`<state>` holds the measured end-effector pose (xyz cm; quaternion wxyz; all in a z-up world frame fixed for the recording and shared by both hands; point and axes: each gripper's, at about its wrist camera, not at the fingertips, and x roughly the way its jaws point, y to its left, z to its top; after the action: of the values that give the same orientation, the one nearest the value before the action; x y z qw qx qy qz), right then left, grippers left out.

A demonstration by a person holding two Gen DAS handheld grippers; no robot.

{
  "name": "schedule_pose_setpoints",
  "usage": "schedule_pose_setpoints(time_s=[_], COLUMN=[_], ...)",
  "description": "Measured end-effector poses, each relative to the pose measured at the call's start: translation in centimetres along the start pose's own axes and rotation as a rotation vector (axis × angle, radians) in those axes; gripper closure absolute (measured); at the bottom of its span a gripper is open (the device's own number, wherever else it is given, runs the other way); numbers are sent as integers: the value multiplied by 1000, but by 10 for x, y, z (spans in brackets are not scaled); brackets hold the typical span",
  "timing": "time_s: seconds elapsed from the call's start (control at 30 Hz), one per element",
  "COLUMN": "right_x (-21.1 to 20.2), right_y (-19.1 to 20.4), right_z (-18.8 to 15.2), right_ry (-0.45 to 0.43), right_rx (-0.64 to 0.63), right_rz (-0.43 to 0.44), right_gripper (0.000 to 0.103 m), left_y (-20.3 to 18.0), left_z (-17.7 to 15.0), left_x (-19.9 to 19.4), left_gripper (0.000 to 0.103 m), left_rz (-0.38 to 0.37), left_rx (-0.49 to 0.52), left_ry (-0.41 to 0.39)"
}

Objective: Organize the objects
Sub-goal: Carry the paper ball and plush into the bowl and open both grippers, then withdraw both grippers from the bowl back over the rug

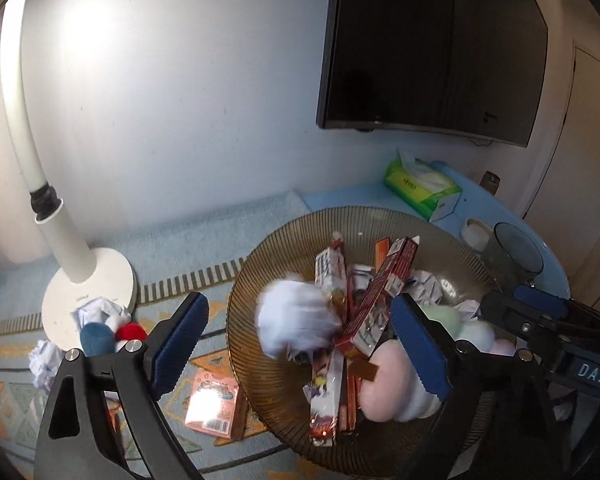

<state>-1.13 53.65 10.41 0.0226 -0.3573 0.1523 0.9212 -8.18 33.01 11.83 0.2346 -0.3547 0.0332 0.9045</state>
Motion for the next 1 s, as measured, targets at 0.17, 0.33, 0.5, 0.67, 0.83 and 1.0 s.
schedule_pose_setpoints(time_s=[0.17, 0.33, 0.5, 0.67, 0.83, 1.0], right_x=[-31, -69, -54, -10, 6, 14], right_y=[-8, 31, 106, 135, 146, 154], right_z=[-25, -85, -160, -194, -208, -210], right_ry=[-31, -53, 57, 158, 197, 210], right_rx=[17, -109, -425, -454, -504, -540], right_rz=[53, 126, 155, 208, 143, 100], right_gripper=[26, 23, 17, 17, 17, 17], left_y=[23, 50, 98, 141, 182, 199], left_z=[-24, -77, -149, -191, -204, -209], left_x=[-37, -105, -136, -136, -142, -139], left_gripper=[11, 11, 8, 8, 8, 8], left_rz=[-58, -10, 199, 450, 387, 306], left_rx=[-70, -76, -156, -95, -259, -359], left_ry=[-10, -78, -63, -5, -2, 7])
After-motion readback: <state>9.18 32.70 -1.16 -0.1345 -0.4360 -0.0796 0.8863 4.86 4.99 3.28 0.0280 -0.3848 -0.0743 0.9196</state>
